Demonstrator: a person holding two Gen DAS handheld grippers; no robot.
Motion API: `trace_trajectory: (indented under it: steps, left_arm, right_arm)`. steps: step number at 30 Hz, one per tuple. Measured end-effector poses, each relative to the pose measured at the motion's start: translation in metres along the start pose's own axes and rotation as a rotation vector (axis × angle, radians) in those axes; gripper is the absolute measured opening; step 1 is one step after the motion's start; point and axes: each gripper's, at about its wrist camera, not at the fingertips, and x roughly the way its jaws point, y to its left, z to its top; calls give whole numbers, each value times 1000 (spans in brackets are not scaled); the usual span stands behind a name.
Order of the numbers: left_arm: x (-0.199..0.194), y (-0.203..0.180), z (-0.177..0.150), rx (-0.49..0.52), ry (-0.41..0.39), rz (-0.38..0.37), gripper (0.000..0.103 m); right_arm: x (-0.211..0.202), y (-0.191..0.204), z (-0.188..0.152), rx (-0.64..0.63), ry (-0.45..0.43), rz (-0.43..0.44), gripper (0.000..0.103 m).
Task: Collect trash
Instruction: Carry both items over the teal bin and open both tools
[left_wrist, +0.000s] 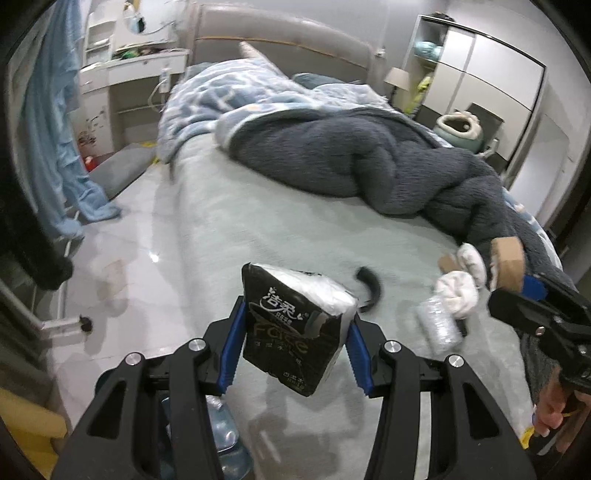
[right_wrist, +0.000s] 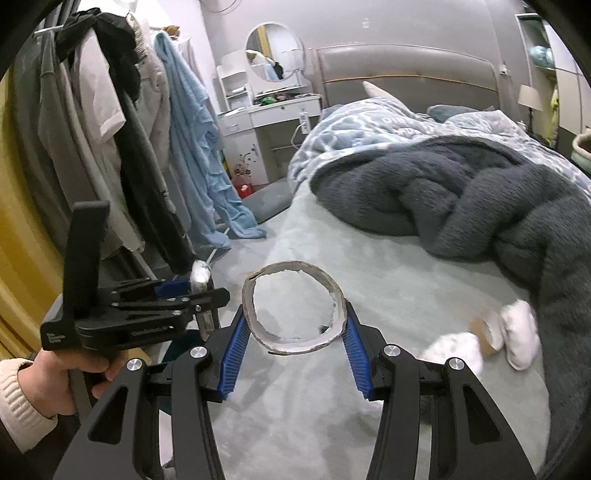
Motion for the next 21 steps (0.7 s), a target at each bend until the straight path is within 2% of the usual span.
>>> trace_trajectory:
  steps: [7, 21]
  left_arm:
    - [4, 48, -11, -78, 60, 79, 53]
    - [6, 128, -40, -168, 172, 140, 53]
  right_arm:
    - [26, 32, 12, -24, 28, 39, 50]
    - [90, 98, 13, -77, 126, 109, 50]
